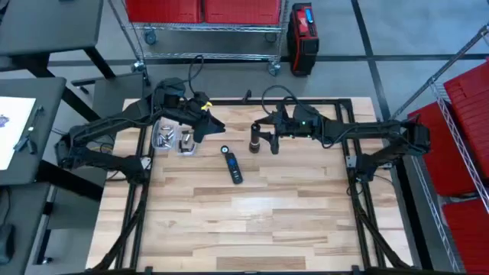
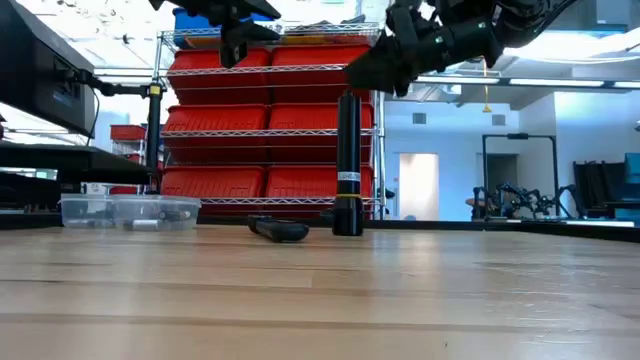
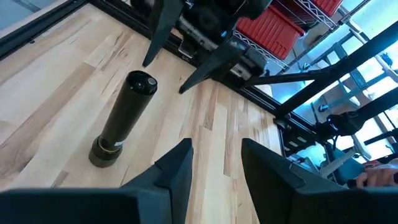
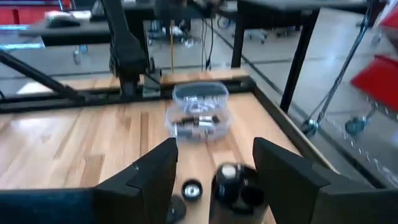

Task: Insert battery
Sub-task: Insert the brown battery into the flashlight's battery compartment

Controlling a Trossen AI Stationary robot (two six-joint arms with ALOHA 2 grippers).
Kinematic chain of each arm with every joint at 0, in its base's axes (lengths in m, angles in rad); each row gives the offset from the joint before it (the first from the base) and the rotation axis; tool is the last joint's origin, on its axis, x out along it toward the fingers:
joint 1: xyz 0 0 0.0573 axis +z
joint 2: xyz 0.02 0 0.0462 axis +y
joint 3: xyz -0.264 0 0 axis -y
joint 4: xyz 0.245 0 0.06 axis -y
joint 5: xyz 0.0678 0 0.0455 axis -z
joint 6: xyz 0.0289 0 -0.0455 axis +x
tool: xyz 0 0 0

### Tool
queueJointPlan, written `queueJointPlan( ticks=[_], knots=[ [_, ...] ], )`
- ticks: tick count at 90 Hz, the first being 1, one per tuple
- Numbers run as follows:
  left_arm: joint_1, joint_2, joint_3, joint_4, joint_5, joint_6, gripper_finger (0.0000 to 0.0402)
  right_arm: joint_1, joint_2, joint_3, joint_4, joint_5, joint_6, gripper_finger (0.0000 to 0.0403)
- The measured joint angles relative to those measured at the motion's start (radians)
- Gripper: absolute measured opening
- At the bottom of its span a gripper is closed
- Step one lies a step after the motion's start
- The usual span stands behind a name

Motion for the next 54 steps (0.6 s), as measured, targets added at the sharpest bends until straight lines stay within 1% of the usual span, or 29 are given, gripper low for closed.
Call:
queueJointPlan(
  ticks=[14, 24, 39, 54],
  knots=[
    [0.000, 0.000, 0.000, 0.000, 0.000, 0.000, 0.0118, 0.003, 0.000, 0.000, -0.009, 0.000, -0.001, 0.0172],
    [0.000, 0.000, 0.000, 0.000, 0.000, 0.000, 0.0118, 0.001, 0.029, 0.003, -0.018, 0.000, 0.005, 0.0158],
    [0.000, 0.000, 0.000, 0.000, 0.000, 0.000, 0.0118, 0.014, 0.045, 0.003, 0.013, 0.004, -0.003, 0.0139],
    [0.000, 0.000, 0.000, -0.001, 0.000, 0.000, 0.0118, 0.014, 0.045, 0.003, 0.013, 0.020, -0.002, 0.0108]
  ],
)
